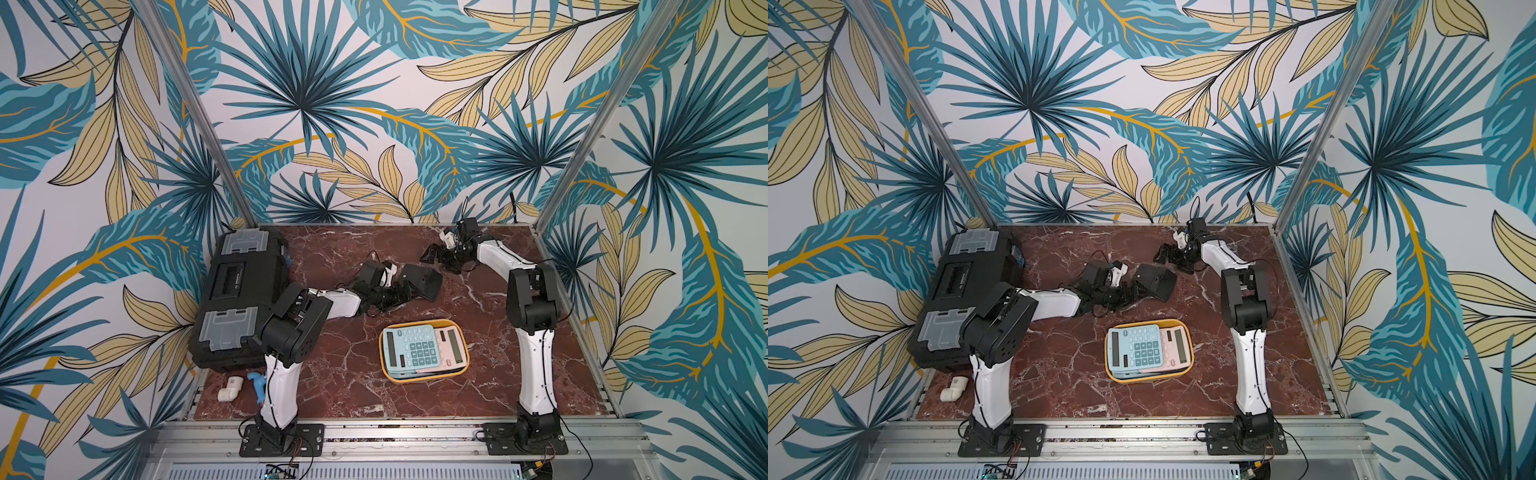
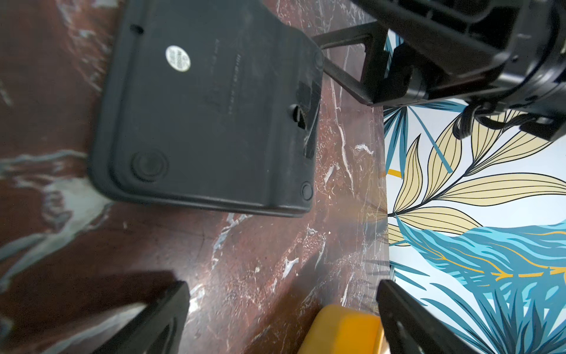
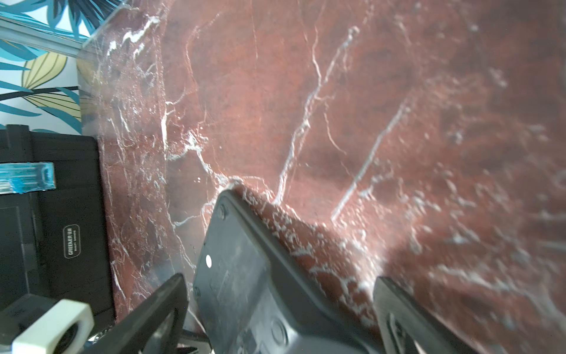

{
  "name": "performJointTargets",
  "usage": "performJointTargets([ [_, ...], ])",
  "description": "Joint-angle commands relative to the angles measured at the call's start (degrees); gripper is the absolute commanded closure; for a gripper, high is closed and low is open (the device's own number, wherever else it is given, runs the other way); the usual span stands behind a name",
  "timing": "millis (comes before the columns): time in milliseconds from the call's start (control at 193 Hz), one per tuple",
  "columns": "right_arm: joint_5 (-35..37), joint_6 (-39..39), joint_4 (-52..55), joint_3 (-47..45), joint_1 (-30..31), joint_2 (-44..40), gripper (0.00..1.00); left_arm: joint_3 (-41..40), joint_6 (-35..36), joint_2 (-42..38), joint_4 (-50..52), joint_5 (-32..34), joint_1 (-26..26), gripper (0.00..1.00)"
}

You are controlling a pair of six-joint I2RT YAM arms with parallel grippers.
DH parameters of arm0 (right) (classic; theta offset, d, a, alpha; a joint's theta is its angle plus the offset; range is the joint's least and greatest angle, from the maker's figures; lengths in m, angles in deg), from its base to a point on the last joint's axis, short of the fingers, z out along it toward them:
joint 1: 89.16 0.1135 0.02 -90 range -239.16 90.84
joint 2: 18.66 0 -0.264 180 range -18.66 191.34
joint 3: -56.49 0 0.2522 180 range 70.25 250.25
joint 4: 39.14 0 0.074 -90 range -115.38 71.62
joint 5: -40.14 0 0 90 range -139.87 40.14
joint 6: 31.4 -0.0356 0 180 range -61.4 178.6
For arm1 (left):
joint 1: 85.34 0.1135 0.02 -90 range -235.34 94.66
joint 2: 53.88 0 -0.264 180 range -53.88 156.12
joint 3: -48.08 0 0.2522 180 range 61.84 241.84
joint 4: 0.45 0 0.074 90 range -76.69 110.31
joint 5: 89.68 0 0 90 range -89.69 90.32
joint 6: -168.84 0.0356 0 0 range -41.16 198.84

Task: Put the calculator in the storage box
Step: Pick up the calculator at the center of the board.

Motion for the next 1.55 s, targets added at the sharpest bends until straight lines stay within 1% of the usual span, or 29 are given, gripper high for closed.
performJointTargets([
  [0, -4.9, -1.0, 0.8, 1.7, -0.2, 2.7, 0.00, 2.7, 1.1, 1.8, 3.3, 1.8, -0.1, 0.00],
  [83, -6.6, -1.6, 1.6, 2.0, -0.1, 3.9, 0.00, 3.5, 1.8, 2.1, 4.6, 1.9, 0.3, 0.00],
  [176, -9.0, -1.6, 1.7, 0.4, 0.3, 3.9, 0.01, 4.2, 2.4, 2.2, 5.5, 2.3, 1.1, 0.00],
  [367, -13.4, -0.4, 1.7, -5.2, 1.5, 0.8, 0.01, 6.2, 3.0, 3.1, 7.5, 2.2, 2.8, 0.00],
  [471, -14.2, 0.2, 1.5, -8.6, 1.9, -1.7, 0.04, 7.2, 3.1, 3.3, 8.2, 2.1, 3.8, 0.00],
  [548, -15.1, 0.1, 1.4, -11.0, 1.9, -3.4, 0.08, 7.8, 3.2, 3.2, 8.6, 2.3, 4.4, 0.00],
  [642, -15.9, 0.0, 0.7, -13.3, 2.0, -5.2, 0.10, 8.3, 3.2, 3.3, 9.0, 2.5, 5.4, 0.00],
  [761, -15.2, -0.7, 0.6, -13.6, 2.0, -6.0, 0.13, 8.0, 3.2, 3.1, 9.2, 2.2, 6.0, 0.00],
  [874, -14.9, -1.7, 0.6, -12.3, 2.0, -4.6, 0.16, 7.5, 3.2, 3.1, 8.9, 2.0, 5.9, 0.00],
  [936, -15.5, -2.4, 0.5, -11.4, 2.0, -3.6, 0.20, 7.3, 3.1, 3.4, 8.7, 1.7, 5.9, 0.00],
  [1009, -17.1, -3.3, -0.2, -11.1, 2.2, -2.9, 0.23, 7.2, 2.9, 3.8, 8.3, 1.4, 5.8, 0.00],
  [1071, -18.5, -4.5, -1.7, -11.8, 2.4, -3.1, 0.27, 7.3, 2.9, 4.0, 8.1, 1.3, 5.6, 0.00],
  [1164, -20.9, -6.4, -4.3, -13.1, 2.5, -3.7, 0.30, 7.4, 2.7, 4.2, 7.7, 1.0, 5.6, 0.00],
  [1200, -22.0, -7.3, -5.4, -13.6, 2.4, -3.8, 0.33, 7.5, 2.5, 4.3, 7.5, 0.9, 5.7, 0.00],
  [1273, -23.9, -8.9, -7.5, -14.3, 2.5, -4.1, 0.35, 7.8, 2.4, 4.2, 7.4, 0.7, 5.7, 0.00],
  [1330, -25.3, -10.1, -8.8, -14.7, 2.6, -4.2, 0.40, 8.1, 2.3, 4.3, 7.4, 0.7, 5.7, 0.00],
  [1449, -25.1, -10.5, -9.7, -16.0, 2.6, -5.2, 0.47, 8.5, 2.1, 4.1, 7.2, 0.6, 5.7, 0.00],
  [1542, -25.1, -10.4, -9.7, -16.6, 2.7, -5.7, 0.56, 8.3, 1.6, 3.7, 6.8, 0.6, 5.7, 0.00],
])
